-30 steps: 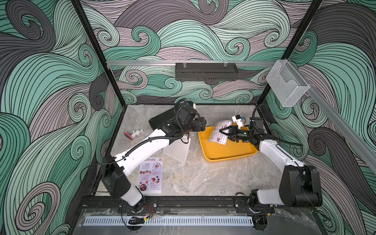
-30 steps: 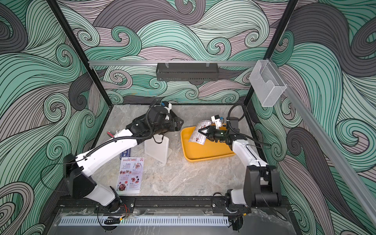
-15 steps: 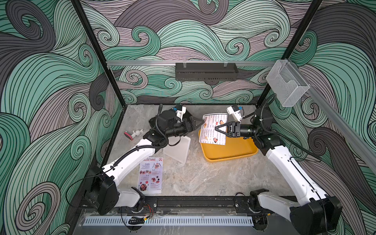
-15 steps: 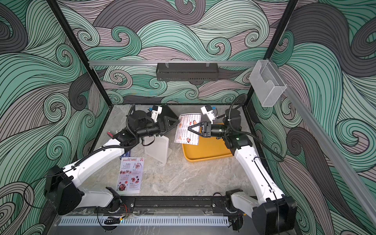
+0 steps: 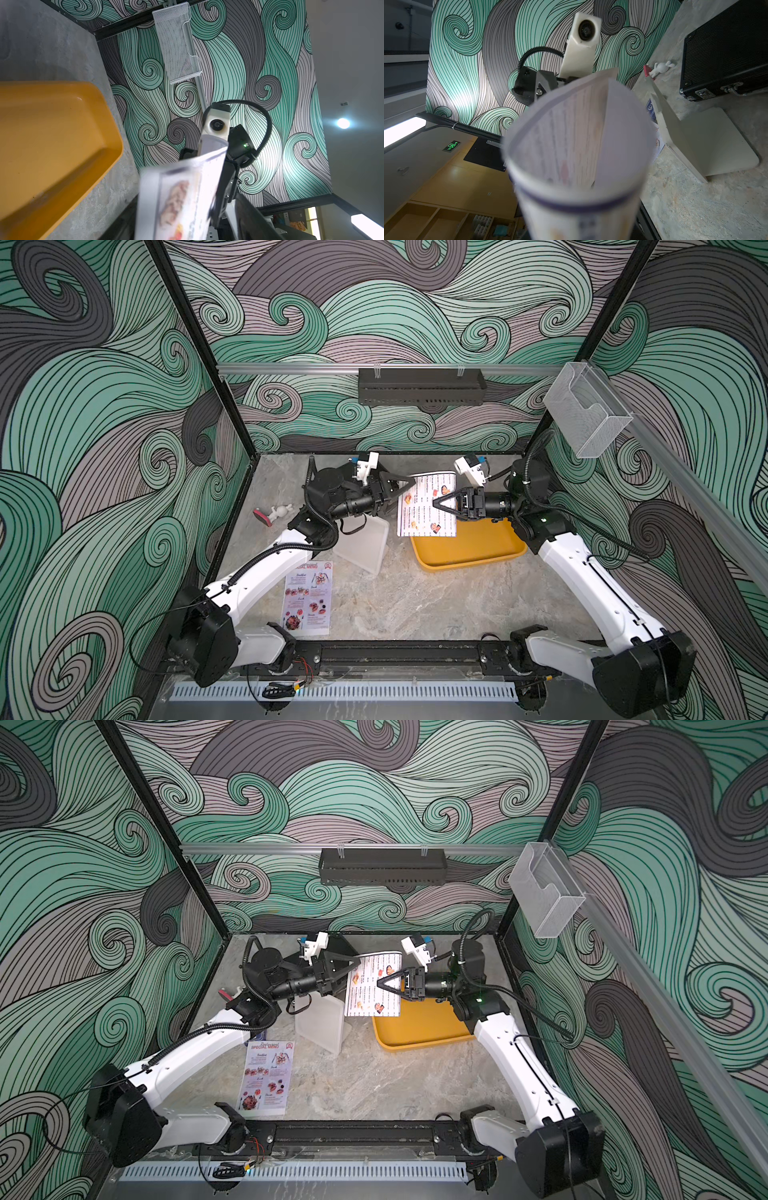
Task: Replace the menus in the menu holders
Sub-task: Pick up the menu from the storage box.
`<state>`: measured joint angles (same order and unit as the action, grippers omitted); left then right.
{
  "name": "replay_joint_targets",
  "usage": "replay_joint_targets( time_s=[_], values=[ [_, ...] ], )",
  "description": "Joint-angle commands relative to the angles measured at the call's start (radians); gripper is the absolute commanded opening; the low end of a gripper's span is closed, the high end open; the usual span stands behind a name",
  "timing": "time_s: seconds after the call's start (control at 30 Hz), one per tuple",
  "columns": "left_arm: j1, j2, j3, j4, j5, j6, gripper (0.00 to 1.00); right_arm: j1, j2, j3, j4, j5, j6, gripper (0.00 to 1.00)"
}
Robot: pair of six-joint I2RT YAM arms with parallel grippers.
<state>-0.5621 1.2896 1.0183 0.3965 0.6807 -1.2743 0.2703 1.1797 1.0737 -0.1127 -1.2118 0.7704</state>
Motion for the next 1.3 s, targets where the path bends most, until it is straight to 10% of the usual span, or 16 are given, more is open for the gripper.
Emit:
replay_joint_targets(
  time_s=[0.0, 0.47, 0.83, 1.03, 1.27],
  values=[
    [0.007, -0.043, 0.023, -0.054, 0.014, 0.057, 0.58, -0.006, 0.012, 0.05, -0.126, 0.036, -0.106, 0.4],
    [0.007, 0.018, 0.118, -0.201, 0.097, 0.155, 0.24, -0.004, 0.064, 0.087, -0.24, 0.081, -0.207, 0.47],
    [0.007, 0.082, 0.198, -0.254, 0.007, 0.212, 0.0, -0.174, -0.05, 0.006, -0.276, 0.303, -0.149, 0.97],
    [0.007, 0.125, 0.212, -0.257, -0.225, 0.21, 0.0, -0.264, -0.232, -0.123, -0.272, 0.541, 0.076, 0.98],
    [-0.005, 0.215, 0.255, -0.174, -0.322, 0.115, 0.0, -0.058, -0.382, -0.316, 0.135, 0.657, 0.68, 0.95]
  ],
)
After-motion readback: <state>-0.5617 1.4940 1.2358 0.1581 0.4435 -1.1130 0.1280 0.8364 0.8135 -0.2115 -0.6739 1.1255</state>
